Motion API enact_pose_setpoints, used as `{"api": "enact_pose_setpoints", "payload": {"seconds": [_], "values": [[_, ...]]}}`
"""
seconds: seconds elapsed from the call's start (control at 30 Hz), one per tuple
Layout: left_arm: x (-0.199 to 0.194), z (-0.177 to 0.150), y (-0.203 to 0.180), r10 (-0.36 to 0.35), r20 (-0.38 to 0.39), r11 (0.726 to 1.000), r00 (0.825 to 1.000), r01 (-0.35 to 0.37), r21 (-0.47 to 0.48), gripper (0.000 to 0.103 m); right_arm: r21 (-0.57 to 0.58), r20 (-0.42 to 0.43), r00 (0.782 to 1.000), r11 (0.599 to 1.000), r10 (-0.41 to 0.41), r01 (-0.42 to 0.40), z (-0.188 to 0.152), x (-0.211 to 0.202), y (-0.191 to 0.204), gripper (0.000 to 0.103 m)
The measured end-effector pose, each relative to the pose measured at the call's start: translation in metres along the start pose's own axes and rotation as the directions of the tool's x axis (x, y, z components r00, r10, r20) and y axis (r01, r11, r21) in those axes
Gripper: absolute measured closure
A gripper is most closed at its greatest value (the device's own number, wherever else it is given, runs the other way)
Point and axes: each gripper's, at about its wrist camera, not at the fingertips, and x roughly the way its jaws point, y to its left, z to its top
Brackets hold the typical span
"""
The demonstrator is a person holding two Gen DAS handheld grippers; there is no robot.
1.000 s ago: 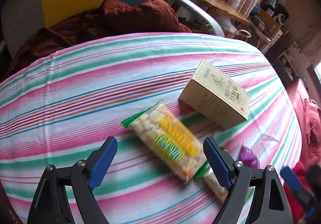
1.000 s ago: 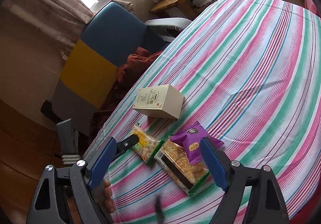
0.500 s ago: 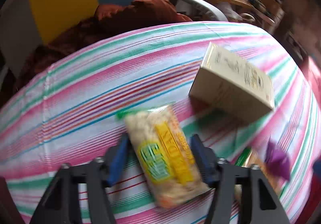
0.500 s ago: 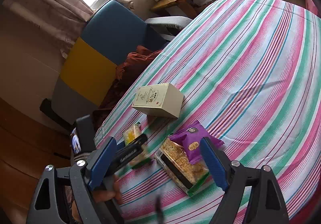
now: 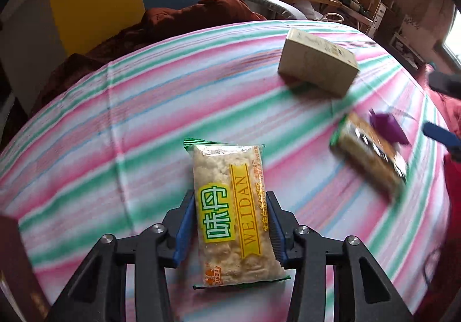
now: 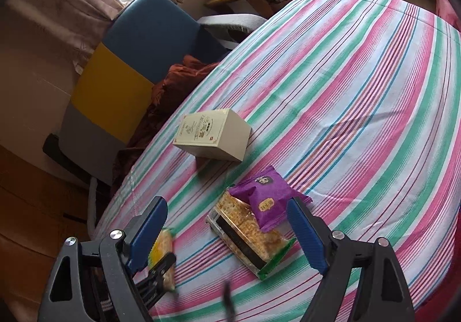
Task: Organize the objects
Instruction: 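Grasp the purple snack packet with the right gripper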
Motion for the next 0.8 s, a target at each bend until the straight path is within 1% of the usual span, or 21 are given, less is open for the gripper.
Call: {"api": "enact_pose_setpoints", "payload": {"seconds": [0.13,0.27,0.33,0.43,0.63,0.8], "values": [[-0.019,-0.032,0.002,-0.018,0.016,1.000,1.000,0.018,-0.019,0.057,-0.015,-0.020,0.999,0.999,-0.044,0.044,-0.002,0.005,0.001,0.016],[-0.036,-0.060,0.002,-0.039,0.037,0.999,0.999,0.040,-0.034,0.057,0.000,-0.023,0.994,0.995,-0.104,0.104,-0.001,0.008,-0.003,0.016],[-0.039,-0.067,0.002,-0.044,0.049,0.998,0.998,0.046,-0.033,0.057,0.009,-0.027,0.990,0.991,-0.136,0.136,0.000,0.011,-0.006,0.016],[-0.040,-0.071,0.003,-0.053,0.061,0.998,0.997,0.055,-0.032,0.057,0.010,-0.035,0.983,0.983,-0.181,0.181,0.000,0.014,-0.008,0.016],[-0.040,-0.073,0.005,-0.070,0.076,0.997,0.995,0.073,-0.035,0.057,-0.030,-0.093,0.963,0.968,-0.251,0.250,0.000,0.034,-0.005,0.017],[-0.040,-0.075,0.008,-0.084,0.088,0.995,0.993,0.088,-0.045,0.057,-0.089,-0.112,0.944,0.950,-0.309,0.300,0.004,0.051,-0.001,0.022]]}}
